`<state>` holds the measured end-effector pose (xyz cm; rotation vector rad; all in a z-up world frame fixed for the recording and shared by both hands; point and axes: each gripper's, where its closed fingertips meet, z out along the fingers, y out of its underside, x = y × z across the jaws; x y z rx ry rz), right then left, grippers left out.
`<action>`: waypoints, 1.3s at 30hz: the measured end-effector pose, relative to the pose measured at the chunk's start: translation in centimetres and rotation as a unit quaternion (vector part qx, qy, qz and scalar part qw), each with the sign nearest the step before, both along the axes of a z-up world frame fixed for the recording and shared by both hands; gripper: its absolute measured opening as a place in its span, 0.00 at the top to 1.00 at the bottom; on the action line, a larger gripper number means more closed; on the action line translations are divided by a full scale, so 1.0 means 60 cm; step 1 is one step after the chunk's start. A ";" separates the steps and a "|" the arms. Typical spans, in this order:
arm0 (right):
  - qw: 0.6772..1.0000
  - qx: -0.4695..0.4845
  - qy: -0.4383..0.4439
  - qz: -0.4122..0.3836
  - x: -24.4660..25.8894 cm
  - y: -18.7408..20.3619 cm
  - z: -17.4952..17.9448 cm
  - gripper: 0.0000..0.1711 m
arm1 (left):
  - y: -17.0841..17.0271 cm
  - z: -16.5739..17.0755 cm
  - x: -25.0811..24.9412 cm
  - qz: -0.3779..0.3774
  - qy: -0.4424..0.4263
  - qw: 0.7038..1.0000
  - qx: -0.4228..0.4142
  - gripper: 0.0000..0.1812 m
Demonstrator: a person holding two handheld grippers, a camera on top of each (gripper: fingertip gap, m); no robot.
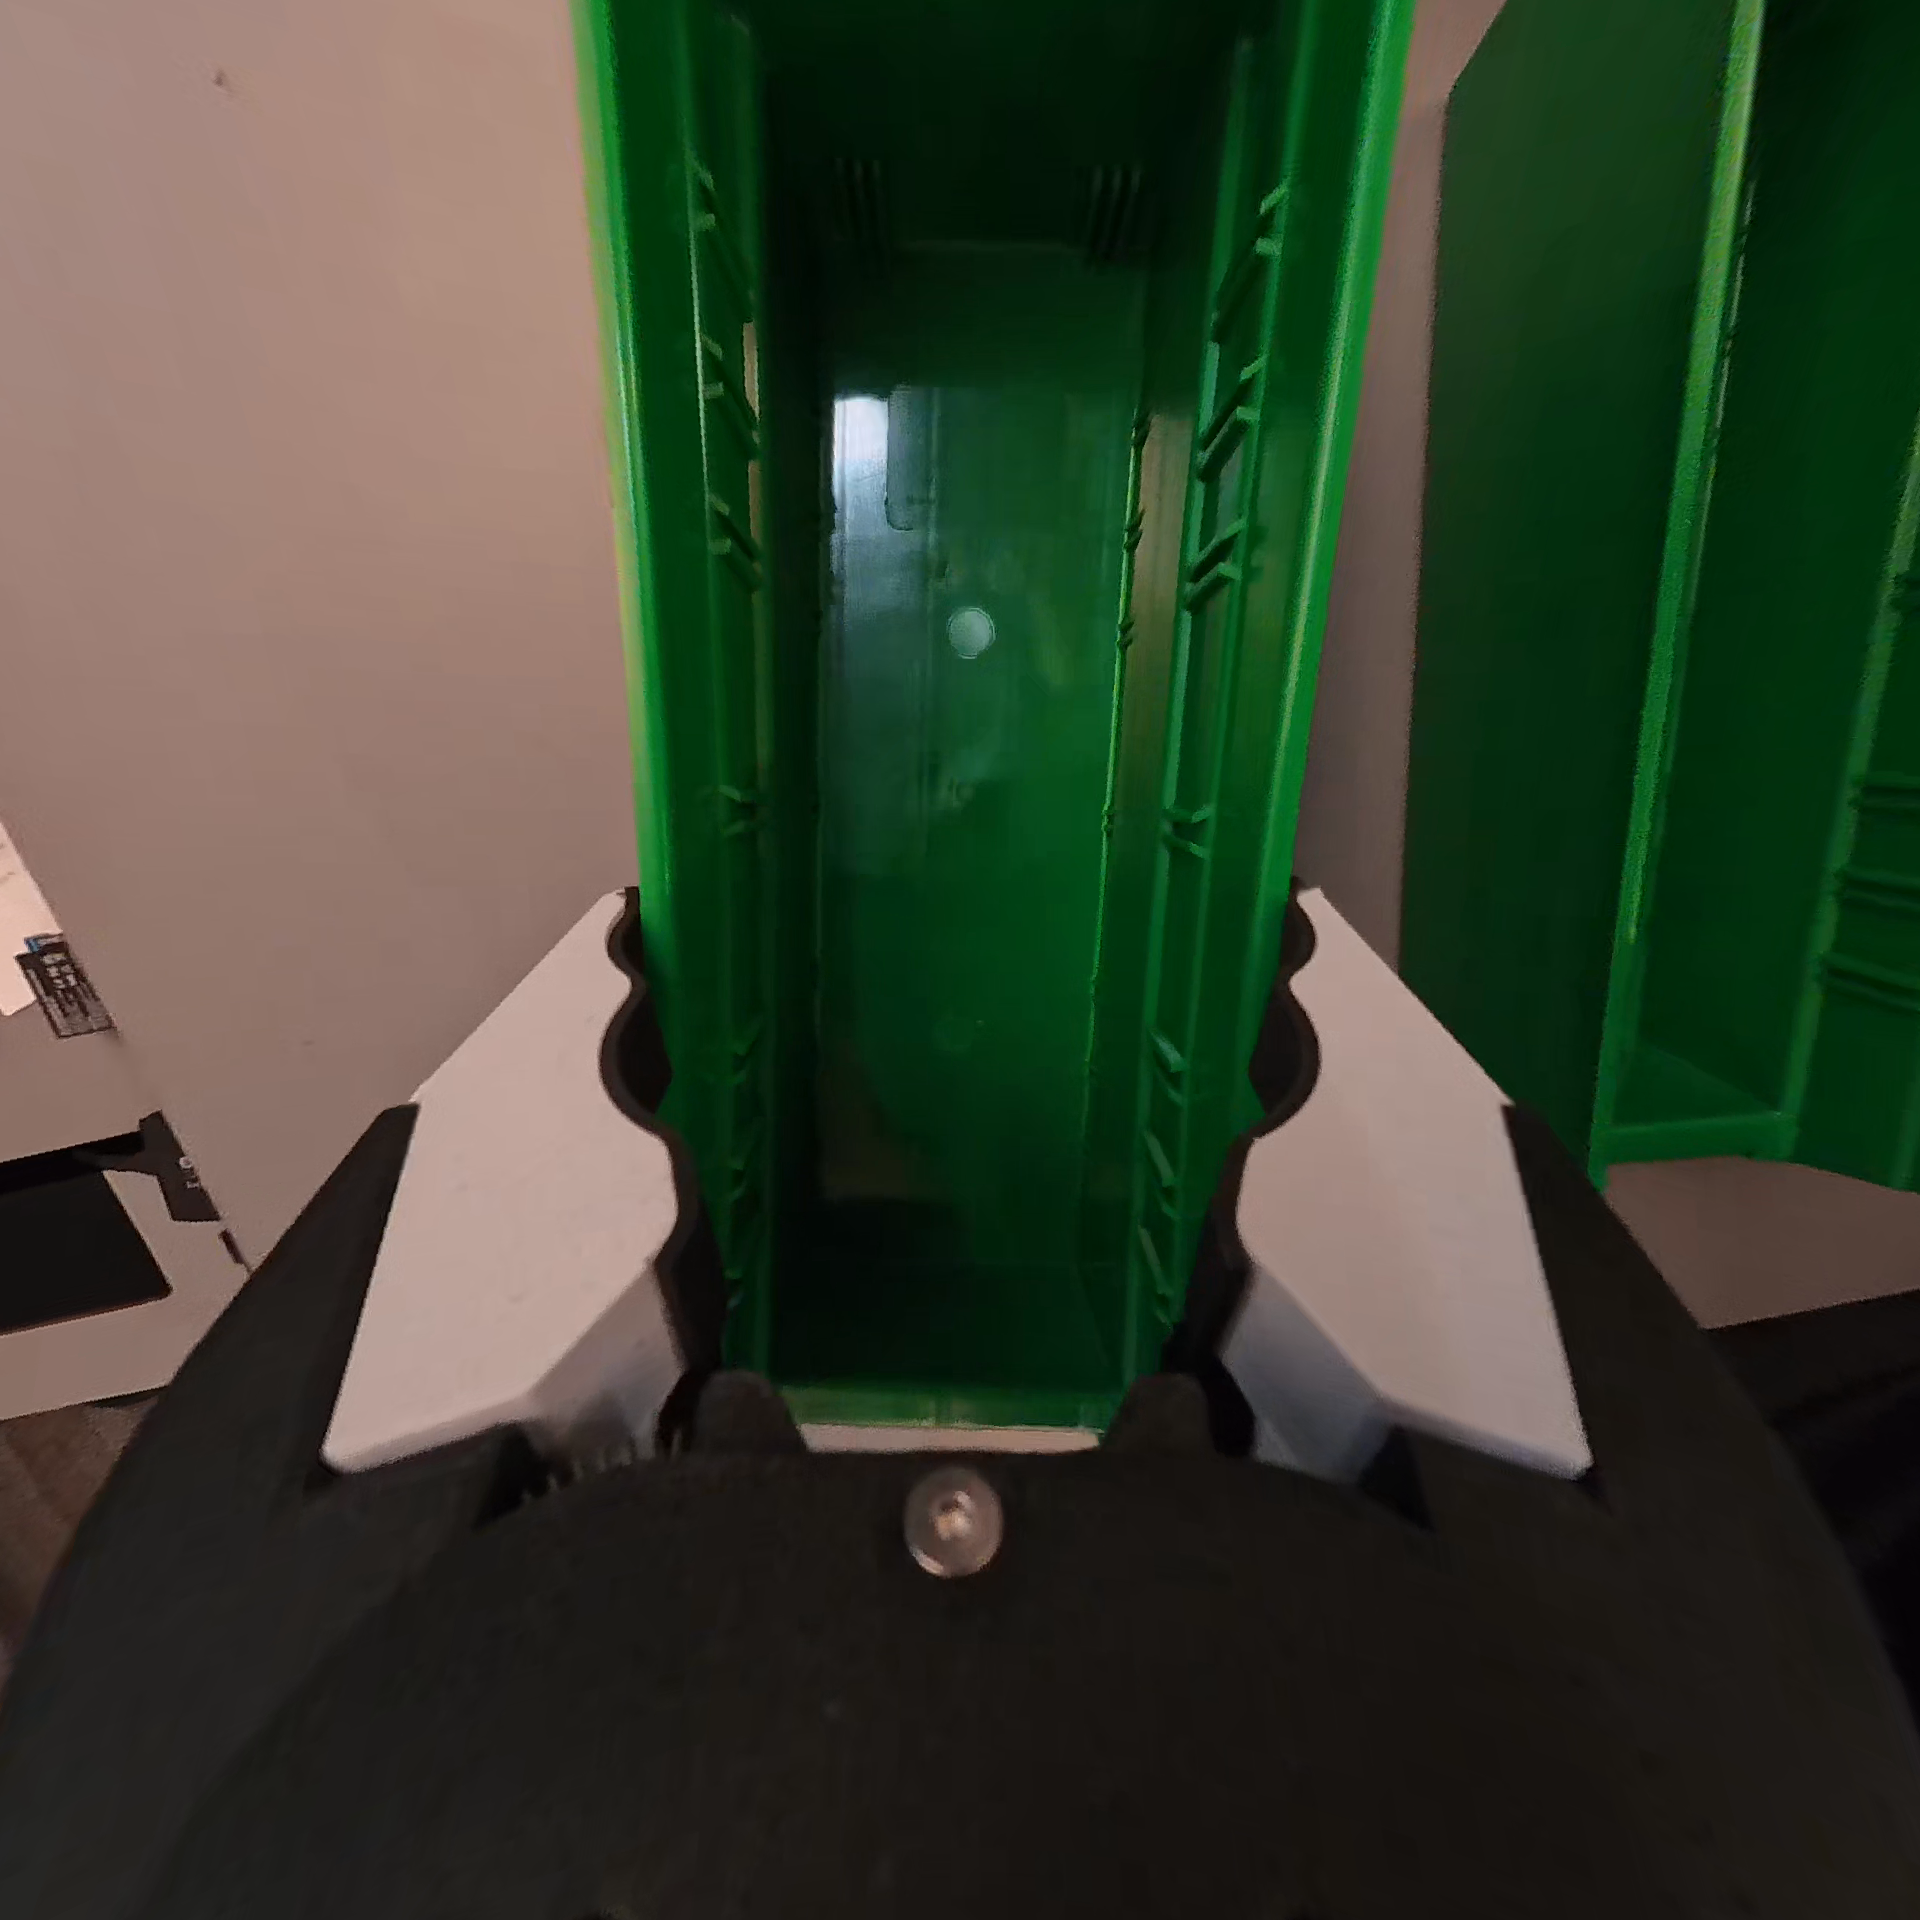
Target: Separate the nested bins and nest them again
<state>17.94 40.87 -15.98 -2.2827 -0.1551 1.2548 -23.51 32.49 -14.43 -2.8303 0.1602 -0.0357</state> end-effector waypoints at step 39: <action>1.000 -0.005 0.001 0.006 -0.021 -0.019 -0.003 0.49 | 0.015 0.042 0.004 -0.009 -0.007 0.998 0.060 0.51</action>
